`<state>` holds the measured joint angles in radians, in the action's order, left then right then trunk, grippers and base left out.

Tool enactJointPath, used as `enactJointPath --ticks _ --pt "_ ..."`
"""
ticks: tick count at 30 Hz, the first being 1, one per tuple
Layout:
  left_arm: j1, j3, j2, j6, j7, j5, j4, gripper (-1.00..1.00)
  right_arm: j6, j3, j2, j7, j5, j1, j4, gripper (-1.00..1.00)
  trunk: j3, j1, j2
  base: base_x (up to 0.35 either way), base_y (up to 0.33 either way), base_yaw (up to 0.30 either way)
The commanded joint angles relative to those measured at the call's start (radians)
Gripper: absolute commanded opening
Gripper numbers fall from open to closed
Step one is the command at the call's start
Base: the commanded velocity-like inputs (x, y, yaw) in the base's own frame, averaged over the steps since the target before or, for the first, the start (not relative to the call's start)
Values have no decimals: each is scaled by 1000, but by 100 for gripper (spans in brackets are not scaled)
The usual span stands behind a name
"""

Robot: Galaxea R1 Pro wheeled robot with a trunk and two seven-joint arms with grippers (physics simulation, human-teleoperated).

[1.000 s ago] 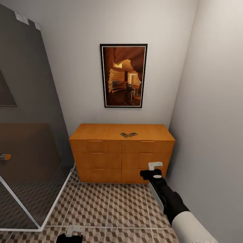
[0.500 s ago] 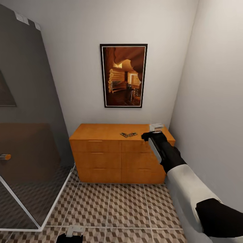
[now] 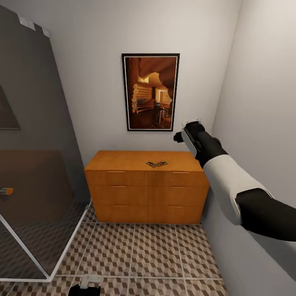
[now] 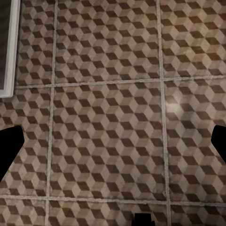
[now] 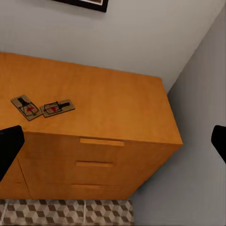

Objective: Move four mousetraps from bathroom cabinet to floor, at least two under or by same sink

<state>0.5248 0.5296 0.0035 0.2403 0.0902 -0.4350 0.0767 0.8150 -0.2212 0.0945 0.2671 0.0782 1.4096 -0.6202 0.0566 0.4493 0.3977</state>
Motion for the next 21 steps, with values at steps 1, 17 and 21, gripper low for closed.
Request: enactJointPath --ticks 1,17,21 --pt "1 8 -1 5 0 -7 3 100 2 -6 3 -2 8 7 11 100 2 1 2 0 0 0" --pt "1 8 0 5 0 -7 3 100 -17 -16 10 -290 6 31 54 100 2 1 2 0 0 0" --pt "1 8 0 5 0 -7 3 100 -17 -28 7 -324 6 30 54 100 2 1 2 0 0 0"
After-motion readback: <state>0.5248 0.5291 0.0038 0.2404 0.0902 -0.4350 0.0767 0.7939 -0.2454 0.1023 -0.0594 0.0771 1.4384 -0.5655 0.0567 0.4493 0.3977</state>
